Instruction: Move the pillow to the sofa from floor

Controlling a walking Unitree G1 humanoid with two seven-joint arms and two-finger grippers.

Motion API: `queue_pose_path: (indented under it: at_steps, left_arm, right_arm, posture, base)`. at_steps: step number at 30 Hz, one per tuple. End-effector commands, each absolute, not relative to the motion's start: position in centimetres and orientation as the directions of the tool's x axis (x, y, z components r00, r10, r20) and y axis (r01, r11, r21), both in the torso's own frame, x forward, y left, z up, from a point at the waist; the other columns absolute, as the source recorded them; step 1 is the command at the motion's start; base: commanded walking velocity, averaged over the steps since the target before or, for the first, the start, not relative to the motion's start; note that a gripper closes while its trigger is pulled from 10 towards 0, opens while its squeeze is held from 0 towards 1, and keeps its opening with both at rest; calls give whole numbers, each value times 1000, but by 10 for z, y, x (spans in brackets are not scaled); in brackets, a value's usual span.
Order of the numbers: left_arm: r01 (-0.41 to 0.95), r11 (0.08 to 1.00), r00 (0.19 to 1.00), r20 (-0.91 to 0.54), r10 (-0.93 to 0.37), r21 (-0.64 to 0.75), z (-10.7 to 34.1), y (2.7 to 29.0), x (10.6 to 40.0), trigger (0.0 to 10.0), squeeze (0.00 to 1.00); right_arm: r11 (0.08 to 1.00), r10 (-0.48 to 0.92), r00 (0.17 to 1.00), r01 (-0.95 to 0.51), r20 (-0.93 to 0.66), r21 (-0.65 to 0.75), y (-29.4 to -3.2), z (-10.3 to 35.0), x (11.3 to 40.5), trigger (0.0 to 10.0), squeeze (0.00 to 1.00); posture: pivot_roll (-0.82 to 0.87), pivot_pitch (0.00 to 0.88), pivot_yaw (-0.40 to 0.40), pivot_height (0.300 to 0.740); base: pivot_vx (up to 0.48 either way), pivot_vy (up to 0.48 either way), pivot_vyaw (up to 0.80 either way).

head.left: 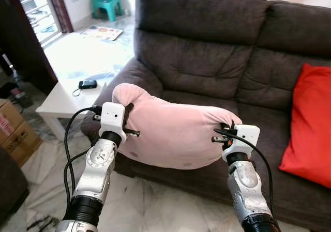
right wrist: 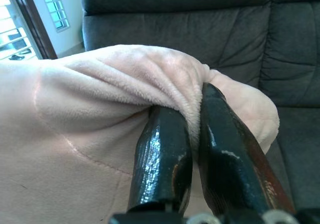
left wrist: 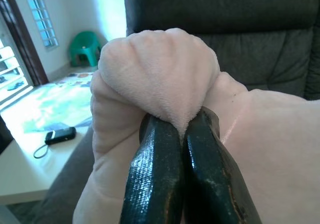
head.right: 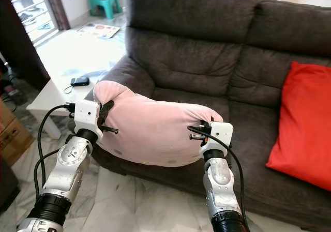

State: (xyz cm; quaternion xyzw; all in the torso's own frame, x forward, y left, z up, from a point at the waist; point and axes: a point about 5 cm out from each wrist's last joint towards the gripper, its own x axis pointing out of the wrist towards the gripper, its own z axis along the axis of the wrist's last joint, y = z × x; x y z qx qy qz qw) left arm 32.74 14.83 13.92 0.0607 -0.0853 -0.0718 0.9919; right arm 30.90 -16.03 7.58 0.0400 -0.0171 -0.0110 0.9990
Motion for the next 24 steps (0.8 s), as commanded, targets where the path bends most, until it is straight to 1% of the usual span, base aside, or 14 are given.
queue_pose_path:
  at_steps: [1,7,16,18,24]
  left_arm:
    - [110,986,961,238,-138,127,157,150,329,10000,0]
    - [109,987,962,236,-136,121,156,149,329,10000,0]
    - [103,987,962,241,-130,120,157,148,330,10000,0]
    - [101,988,962,241,-127,119,157,149,330,10000,0]
    - [94,988,962,243,-121,119,157,150,330,10000,0]
  right_arm:
    - [996,-46,994,37,101,85,-167,92,314,10000,0]
    - [997,-35,993,27,115,71,-167,95,316,10000,0]
    - [998,-18,993,11,114,68,-164,95,316,10000,0]
    - [996,-21,994,12,109,85,-164,94,316,10000,0]
    - [997,-14,994,6,110,78,-164,96,318,10000,0]
  posture:
    - [128,0,-59,740]
    - [119,0,-59,740]
    - [130,0,-66,740]
    - [130,0,-68,740]
    - [131,0,-71,740]
  base:
    - [0,0,0]
    - [0,0,0]
    - [224,0,700]
    - [270,0,0]
    - [278,0,0]
